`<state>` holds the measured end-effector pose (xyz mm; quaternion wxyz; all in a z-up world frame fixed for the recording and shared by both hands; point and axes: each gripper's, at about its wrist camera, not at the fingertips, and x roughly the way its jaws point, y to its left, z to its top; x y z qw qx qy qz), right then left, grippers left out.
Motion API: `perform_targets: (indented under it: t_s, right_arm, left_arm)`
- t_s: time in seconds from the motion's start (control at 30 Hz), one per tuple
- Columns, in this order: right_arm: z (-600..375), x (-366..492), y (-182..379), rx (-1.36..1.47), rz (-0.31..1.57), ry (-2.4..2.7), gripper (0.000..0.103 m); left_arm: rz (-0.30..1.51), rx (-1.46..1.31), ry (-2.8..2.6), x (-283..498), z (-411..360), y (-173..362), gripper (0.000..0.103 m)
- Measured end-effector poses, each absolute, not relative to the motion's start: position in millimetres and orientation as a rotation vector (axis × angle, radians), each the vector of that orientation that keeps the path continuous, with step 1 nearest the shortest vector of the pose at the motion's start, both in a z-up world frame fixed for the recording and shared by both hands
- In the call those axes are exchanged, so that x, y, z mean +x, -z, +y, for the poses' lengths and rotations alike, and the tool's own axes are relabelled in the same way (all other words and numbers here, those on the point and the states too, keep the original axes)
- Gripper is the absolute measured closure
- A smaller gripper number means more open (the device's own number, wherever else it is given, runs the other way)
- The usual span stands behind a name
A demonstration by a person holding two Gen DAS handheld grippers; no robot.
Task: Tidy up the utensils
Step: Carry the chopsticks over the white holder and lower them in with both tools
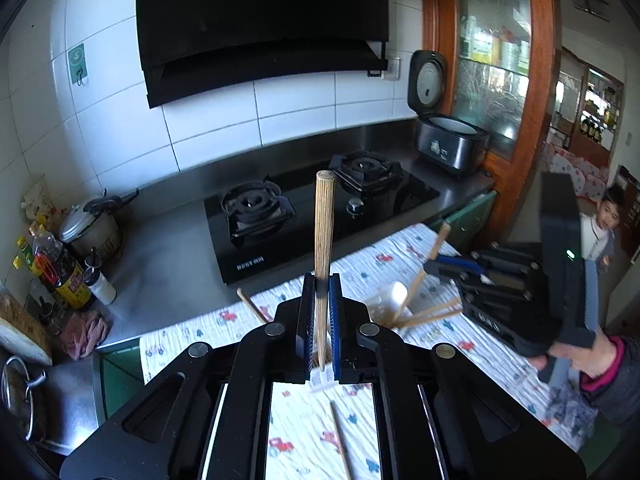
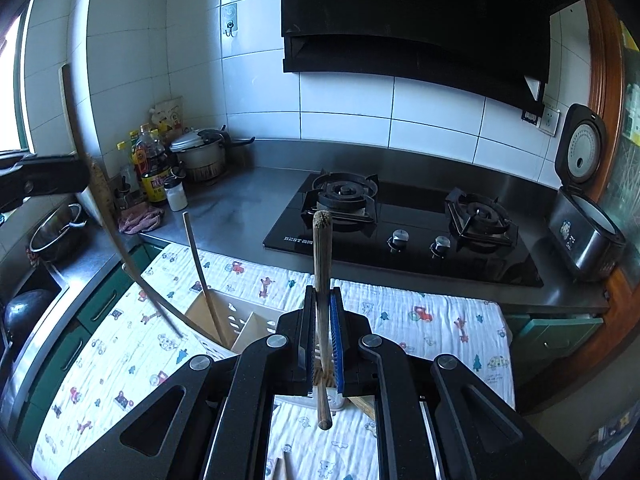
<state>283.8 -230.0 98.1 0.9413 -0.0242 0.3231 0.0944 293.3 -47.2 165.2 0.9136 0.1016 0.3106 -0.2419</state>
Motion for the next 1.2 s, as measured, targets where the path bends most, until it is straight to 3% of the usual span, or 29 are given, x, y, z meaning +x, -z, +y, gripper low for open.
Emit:
perform_targets:
  t_s: [0.63, 1.2]
  right_arm:
    - [-235.1, 281.2, -92.1, -0.033, 0.656, -0.181, 0.096]
    - [-235.8, 279.2, -90.8, -0.019, 0.651, -0.185, 0.095]
  left_arm:
    - [0.718, 0.159, 0.461, 338.6, -46.5, -104.2, 0.097]
    - [0.733, 0.167, 0.446, 339.3, -45.6, -96.6, 0.097]
